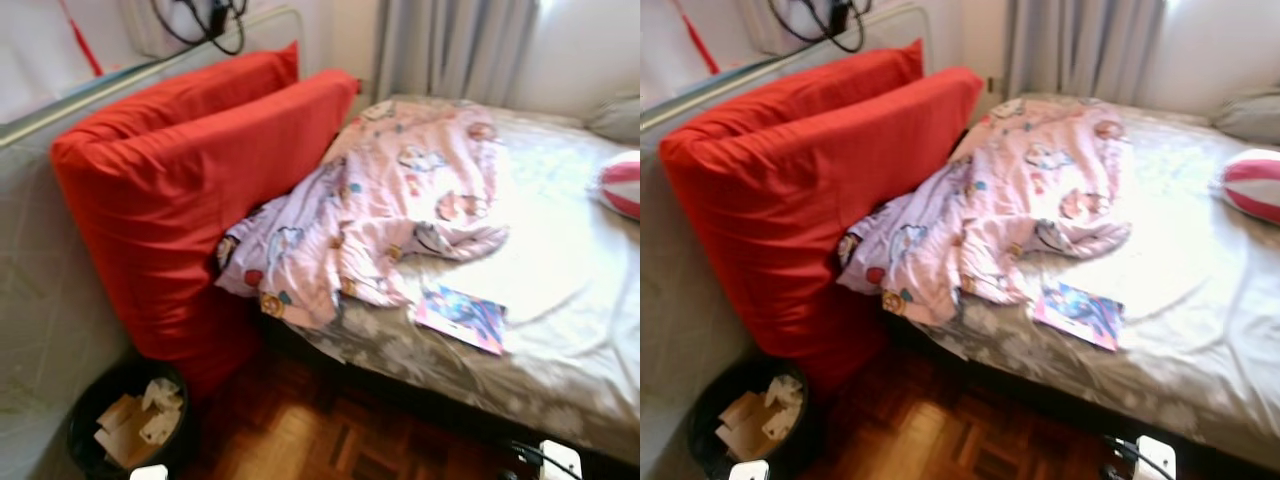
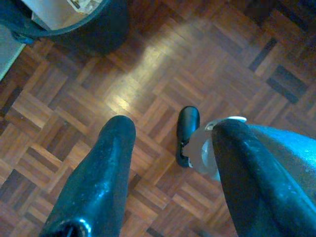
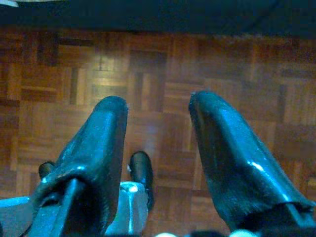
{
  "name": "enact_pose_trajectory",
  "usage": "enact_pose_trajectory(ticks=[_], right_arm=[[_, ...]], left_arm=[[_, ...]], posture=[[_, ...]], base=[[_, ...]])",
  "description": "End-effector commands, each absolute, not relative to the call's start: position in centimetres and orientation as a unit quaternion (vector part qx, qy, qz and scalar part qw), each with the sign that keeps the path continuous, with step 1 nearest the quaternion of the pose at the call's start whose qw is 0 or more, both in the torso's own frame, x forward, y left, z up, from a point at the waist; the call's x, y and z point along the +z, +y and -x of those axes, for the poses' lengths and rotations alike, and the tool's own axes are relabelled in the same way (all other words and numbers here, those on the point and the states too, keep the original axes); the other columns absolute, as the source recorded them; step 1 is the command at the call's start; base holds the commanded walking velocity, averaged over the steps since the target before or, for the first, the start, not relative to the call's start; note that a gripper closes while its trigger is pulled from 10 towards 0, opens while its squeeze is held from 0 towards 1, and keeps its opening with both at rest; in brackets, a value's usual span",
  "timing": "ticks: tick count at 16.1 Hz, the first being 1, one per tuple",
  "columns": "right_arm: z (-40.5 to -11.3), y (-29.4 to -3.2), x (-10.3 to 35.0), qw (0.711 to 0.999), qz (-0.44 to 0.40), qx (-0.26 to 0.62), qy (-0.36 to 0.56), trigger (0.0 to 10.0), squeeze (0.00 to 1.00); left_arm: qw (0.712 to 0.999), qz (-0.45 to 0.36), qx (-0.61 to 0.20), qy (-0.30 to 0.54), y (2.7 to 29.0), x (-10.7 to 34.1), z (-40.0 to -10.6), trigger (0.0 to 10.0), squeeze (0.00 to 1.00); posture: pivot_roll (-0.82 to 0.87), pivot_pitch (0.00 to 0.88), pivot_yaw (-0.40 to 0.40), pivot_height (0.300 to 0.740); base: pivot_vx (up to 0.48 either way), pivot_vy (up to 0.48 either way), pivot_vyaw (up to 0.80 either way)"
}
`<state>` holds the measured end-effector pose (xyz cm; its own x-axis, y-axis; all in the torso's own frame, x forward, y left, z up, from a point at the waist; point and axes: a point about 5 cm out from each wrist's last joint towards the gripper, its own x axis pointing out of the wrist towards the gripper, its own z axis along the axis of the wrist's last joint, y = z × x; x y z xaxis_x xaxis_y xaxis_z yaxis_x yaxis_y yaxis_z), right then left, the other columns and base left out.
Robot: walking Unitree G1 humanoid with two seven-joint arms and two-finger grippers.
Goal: Clean up the room
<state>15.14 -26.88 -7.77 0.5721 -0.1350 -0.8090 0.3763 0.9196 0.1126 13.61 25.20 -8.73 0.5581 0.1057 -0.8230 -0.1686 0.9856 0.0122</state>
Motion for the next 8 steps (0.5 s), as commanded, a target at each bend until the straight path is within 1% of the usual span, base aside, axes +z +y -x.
enact_pose_trajectory(ticks=[1,8], right_arm=[[-15.26,-26.9,-7.72,0.876,-0.14,-0.146,0.438,10.0,0.0],[-15.29,-27.0,-7.67,0.876,-0.14,-0.147,0.437,10.0,0.0]], left_arm=[[0.879,0.037,0.08,0.469,25.19,-8.87,-13.29,10.0,0.0],[0.879,0.041,0.083,0.468,25.11,-8.89,-13.31,10.0,0.0]], posture=[[0.0,0.0,0.01,0.74],[-0.01,0.0,0.006,0.74]], base=[[0.292,0.0,0.0],[0.293,0.0,0.0]])
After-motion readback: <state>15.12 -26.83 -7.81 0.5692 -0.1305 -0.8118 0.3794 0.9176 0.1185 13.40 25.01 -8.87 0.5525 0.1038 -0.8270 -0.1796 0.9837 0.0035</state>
